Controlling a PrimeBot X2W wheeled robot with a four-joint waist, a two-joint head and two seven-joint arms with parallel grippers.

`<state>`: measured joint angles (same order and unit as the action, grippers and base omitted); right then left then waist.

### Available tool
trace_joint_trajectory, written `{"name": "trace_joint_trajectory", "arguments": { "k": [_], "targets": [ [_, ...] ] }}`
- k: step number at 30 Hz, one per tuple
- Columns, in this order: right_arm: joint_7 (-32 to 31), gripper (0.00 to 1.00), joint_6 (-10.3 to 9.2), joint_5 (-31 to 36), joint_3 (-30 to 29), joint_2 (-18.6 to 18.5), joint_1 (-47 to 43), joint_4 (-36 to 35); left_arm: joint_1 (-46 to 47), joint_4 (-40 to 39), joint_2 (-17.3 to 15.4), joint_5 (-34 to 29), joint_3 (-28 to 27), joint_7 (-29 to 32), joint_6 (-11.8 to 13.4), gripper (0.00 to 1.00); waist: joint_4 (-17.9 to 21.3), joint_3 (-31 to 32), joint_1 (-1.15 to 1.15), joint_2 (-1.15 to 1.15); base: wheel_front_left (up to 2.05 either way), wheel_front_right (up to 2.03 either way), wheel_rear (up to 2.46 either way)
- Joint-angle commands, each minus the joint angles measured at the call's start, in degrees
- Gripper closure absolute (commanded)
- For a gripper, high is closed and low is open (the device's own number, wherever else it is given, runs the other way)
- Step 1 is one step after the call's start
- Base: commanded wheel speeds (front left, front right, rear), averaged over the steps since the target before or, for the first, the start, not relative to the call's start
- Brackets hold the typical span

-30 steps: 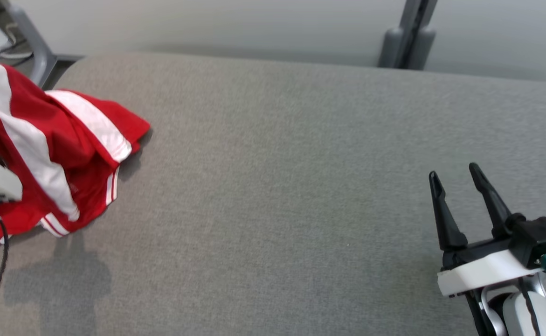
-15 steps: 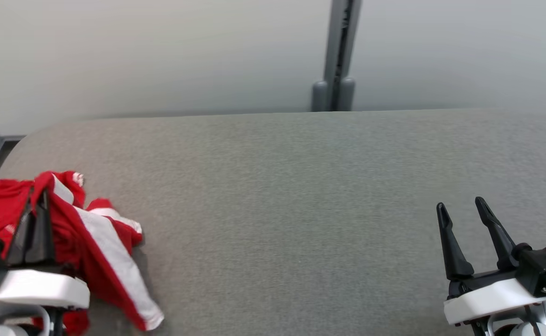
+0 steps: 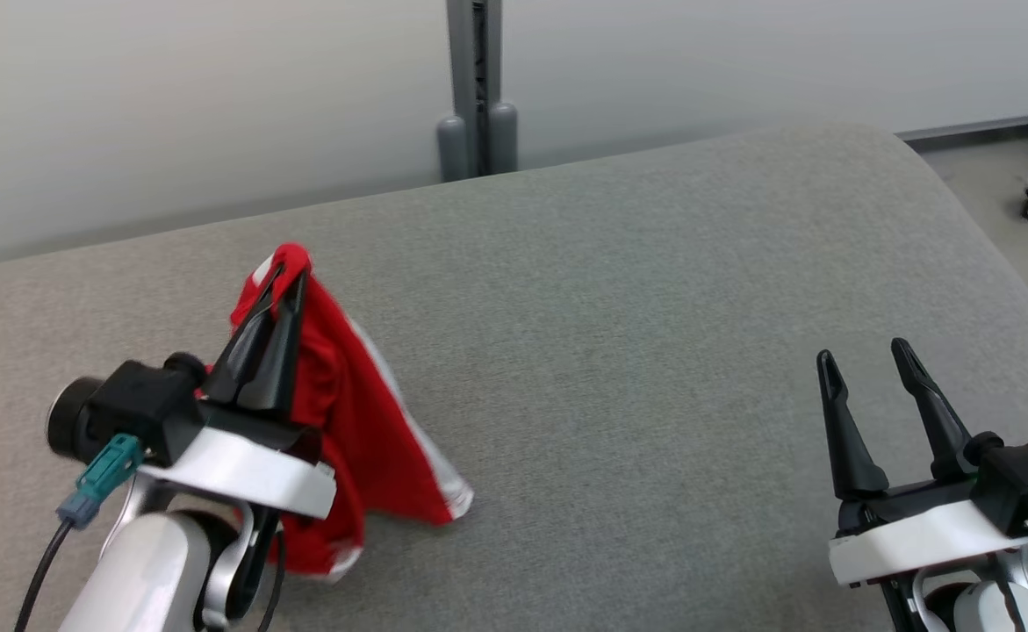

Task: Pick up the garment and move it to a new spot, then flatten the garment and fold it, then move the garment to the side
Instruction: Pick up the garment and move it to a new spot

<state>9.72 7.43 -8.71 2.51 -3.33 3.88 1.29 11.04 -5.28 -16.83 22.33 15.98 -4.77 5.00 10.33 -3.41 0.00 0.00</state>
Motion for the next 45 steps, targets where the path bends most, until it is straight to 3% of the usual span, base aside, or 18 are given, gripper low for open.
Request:
{"name": "trace_joint_trajectory", "arguments": {
  "k": [1, 7, 13, 19, 27, 28, 29, 30, 39, 45],
  "targets": [
    [0.6, 0.0, 0.11, -0.4, 0.0, 0.0, 0.7, 0.4, 3.0, 0.7, 0.5, -0.7, 0.7, -0.5, -0.9, 1.0, 4.1, -2.4, 0.0, 0.0, 0.0, 0.0, 0.0],
    [1.8, 0.0, 0.11, -0.9, -0.3, 0.2, 1.3, 1.1, 11.4, 4.9, 2.6, -2.7, 5.9, 0.2, -4.4, 1.0, 8.7, -5.0, 0.0, 0.0, 0.0, 0.0, 0.0],
    [2.9, 0.0, 0.11, -1.3, -1.1, 0.3, 1.2, 1.7, 12.4, 12.5, 3.4, -3.0, 9.9, 1.9, -7.1, 1.0, 8.6, -7.9, 0.0, 0.0, 0.0, 0.0, 0.0],
    [3.7, 0.0, 0.11, -2.0, -0.8, 0.3, 2.0, 2.4, 7.8, 20.2, 3.4, -0.8, 8.2, -2.0, -5.9, 1.0, 5.9, -9.1, 0.0, 0.0, 0.0, 0.0, 0.0],
    [3.5, 0.0, 0.11, -1.0, -1.8, 0.2, 2.1, 2.7, 0.5, 22.9, 3.8, 2.5, 5.1, -7.4, -4.2, 1.0, -0.3, -8.5, 0.0, 0.0, 0.0, 0.0, 0.0],
    [3.3, 0.0, 0.11, -0.8, -2.1, 0.3, 2.0, 2.6, -0.1, 23.2, 4.1, 3.0, 4.8, -7.7, -4.2, 0.85, -1.1, -8.3, 0.0, 0.0, 0.0, 0.0, 0.0],
    [3.2, 0.0, 0.11, -0.7, -2.4, 0.3, 2.0, 2.5, -0.5, 23.4, 4.3, 3.5, 4.6, -8.1, -4.3, 0.47, -1.8, -8.0, 0.0, 0.0, 0.0, 0.0, 0.0],
    [3.0, 0.0, 0.11, -0.6, -2.6, 0.3, 1.9, 2.5, -1.0, 23.3, 4.6, 3.9, 4.4, -8.5, -4.3, 0.0, -2.4, -7.7, 0.0, 0.0, 0.0, 0.0, 0.0],
    [1.5, 0.0, 0.11, 0.6, -3.3, 0.3, 0.0, 2.0, -3.6, 21.0, 6.3, 3.8, 0.9, -10.3, -2.8, 0.0, -5.7, -3.6, 0.0, 0.0, 0.0, 0.0, 0.0],
    [0.1, 0.0, 0.11, 1.3, -3.6, 0.3, -2.1, 1.6, -3.6, 18.5, 4.1, 1.0, -3.1, -10.3, -1.0, 0.0, -7.0, -0.2, 0.0, 0.0, 0.0, 0.0, 0.0]
  ]
}}
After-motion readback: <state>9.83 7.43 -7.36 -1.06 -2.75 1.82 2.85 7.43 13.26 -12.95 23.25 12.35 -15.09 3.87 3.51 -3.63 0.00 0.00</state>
